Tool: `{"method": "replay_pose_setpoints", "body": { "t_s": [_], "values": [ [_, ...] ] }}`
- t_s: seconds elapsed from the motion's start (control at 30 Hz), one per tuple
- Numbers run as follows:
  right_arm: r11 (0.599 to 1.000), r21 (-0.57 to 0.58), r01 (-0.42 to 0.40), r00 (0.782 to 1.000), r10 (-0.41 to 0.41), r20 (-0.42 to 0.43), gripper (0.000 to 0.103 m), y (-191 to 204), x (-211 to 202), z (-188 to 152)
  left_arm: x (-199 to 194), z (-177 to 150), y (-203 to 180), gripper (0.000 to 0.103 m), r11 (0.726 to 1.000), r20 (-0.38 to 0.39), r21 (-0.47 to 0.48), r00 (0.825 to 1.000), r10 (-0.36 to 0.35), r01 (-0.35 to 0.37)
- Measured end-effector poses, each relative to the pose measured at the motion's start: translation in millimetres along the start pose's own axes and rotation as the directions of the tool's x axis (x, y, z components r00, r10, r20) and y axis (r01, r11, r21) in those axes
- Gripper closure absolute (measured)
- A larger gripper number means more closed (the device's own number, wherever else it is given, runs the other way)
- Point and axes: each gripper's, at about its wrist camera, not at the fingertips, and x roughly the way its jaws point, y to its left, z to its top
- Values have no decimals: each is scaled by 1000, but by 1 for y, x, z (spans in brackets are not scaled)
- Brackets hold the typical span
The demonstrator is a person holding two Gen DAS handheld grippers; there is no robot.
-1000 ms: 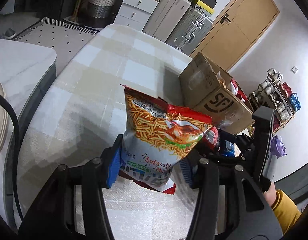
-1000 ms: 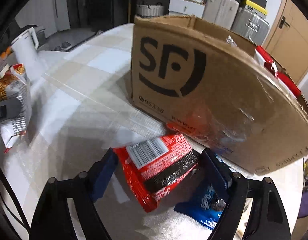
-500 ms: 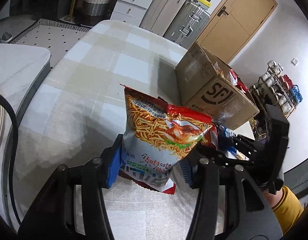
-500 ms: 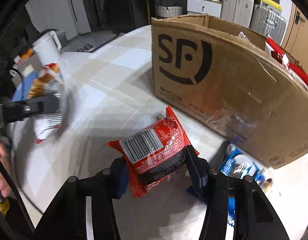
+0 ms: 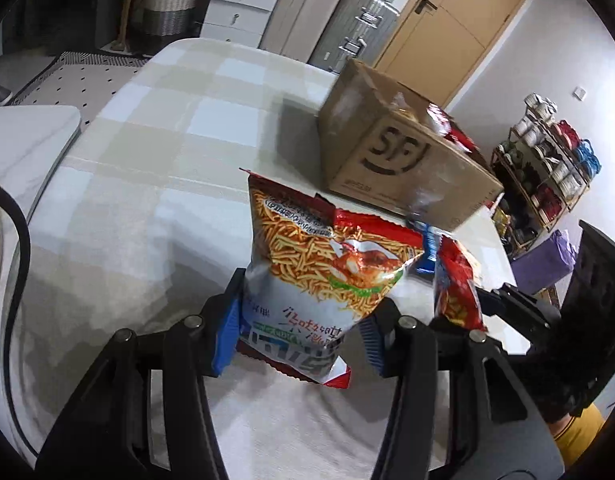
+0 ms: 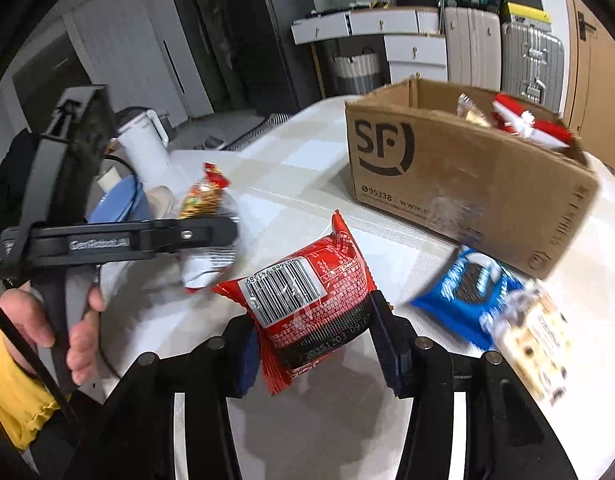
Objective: Organize snacks
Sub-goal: 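Lift both held snacks and carry them toward the box, then lower noodle bag with left tool while right tool lowers red biscuit pack over box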
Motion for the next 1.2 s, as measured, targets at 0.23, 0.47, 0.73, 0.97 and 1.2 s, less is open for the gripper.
{"method": "replay_pose_setpoints", "body": {
  "t_s": [0.23,0.47,0.73,0.97,1.2],
  "values": [
    [998,51,49,996,-52,70,54,0,-50,-33,-13,-29,-56,55,996,19,91,1000,18,-19],
    [987,125,105,984,-122,132,54,-15,-104,-68,-30,-66,-111,55,981,73,166,994,84,-95],
    [979,157,130,978,-153,145,54,-15,-121,-88,-42,-95,-141,55,972,100,185,987,127,-143],
    [981,155,117,970,-147,194,54,-9,-130,-77,-61,-89,-145,55,977,99,185,991,90,-108],
    [983,150,103,962,-137,238,54,-14,-137,-52,-73,-62,-143,55,978,119,182,990,79,-100]
  ]
}}
